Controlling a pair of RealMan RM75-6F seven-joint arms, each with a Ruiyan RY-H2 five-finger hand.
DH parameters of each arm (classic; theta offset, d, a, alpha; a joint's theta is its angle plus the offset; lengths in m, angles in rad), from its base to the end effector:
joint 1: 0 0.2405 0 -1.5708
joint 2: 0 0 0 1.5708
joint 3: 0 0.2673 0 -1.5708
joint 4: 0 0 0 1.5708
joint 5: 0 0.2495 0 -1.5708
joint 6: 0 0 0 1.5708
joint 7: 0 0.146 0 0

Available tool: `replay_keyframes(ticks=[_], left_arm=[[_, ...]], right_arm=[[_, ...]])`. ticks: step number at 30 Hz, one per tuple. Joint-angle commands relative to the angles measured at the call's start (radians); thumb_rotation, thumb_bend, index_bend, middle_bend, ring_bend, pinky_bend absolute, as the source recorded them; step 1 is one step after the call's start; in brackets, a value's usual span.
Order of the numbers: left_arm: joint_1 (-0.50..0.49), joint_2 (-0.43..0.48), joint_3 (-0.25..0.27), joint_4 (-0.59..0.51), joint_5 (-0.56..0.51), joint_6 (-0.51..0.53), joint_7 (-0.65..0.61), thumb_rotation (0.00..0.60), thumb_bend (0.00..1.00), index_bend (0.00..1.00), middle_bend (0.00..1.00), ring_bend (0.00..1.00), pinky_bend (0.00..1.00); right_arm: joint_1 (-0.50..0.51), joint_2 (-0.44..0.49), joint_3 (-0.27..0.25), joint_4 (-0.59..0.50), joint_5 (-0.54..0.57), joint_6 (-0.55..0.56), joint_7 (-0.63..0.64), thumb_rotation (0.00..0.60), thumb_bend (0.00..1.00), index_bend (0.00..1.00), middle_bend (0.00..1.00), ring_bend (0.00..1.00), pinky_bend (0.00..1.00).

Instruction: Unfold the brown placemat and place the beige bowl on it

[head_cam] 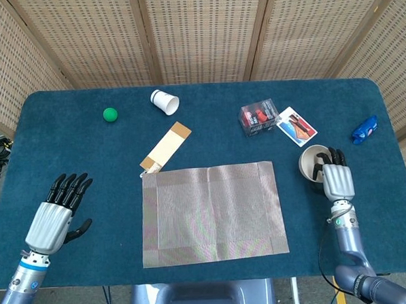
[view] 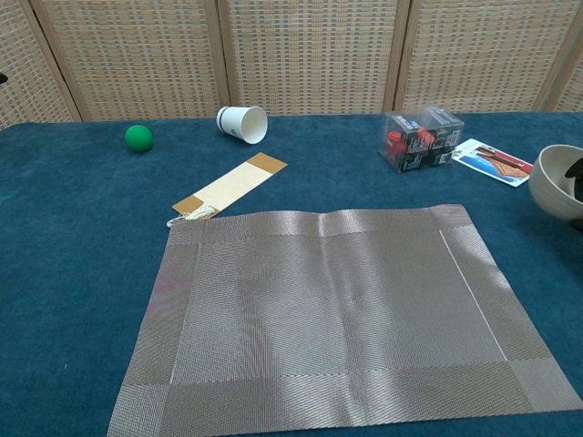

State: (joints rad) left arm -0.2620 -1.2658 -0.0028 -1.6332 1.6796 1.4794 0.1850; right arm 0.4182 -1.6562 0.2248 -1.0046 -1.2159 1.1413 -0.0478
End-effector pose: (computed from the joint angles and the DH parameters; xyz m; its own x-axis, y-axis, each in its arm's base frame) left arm -0.2547 0.2187 0.0622 0.4250 -0.0452 0.9041 0.8400 -0.3527 -0.4124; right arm -0.3438 -0.3434 -0.0025 0.3843 -0.0630 0.9211 -0.9185 0.0746 0.3883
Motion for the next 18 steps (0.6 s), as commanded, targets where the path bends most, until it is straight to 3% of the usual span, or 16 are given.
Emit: replay_keyframes(ticks=[1,8,18], left_arm=[[0.000,0.000,-0.001,-0.001,0.000,-0.001,0.000,0.600,0.27,0.00,0.00,0.00,0.00],[0.002,0.001,0.001,-0.004,0.011,-0.001,0.002,0.600,0.27,0.00,0.00,0.00,0.00],[0.000,0.006,-0.002,-0.004,0.004,-0.012,-0.018,0.600,0.27,0.00,0.00,0.00,0.00]], right_arm=[[-0.010,0.016,-0.017,-0.047,-0.034,0.034,-0.012,0.600,0.50,0.70,0.29,0.10,0.05],[-0.005,0.038,-0.049,-0.200,-0.101,0.086,-0.104,0.600,0.50,0.70,0.29,0.10,0.05],[0.042,0.031,-0.045,-0.419,-0.116,0.082,-0.298,0.600,0.50,0.70,0.29,0.10,0.05]])
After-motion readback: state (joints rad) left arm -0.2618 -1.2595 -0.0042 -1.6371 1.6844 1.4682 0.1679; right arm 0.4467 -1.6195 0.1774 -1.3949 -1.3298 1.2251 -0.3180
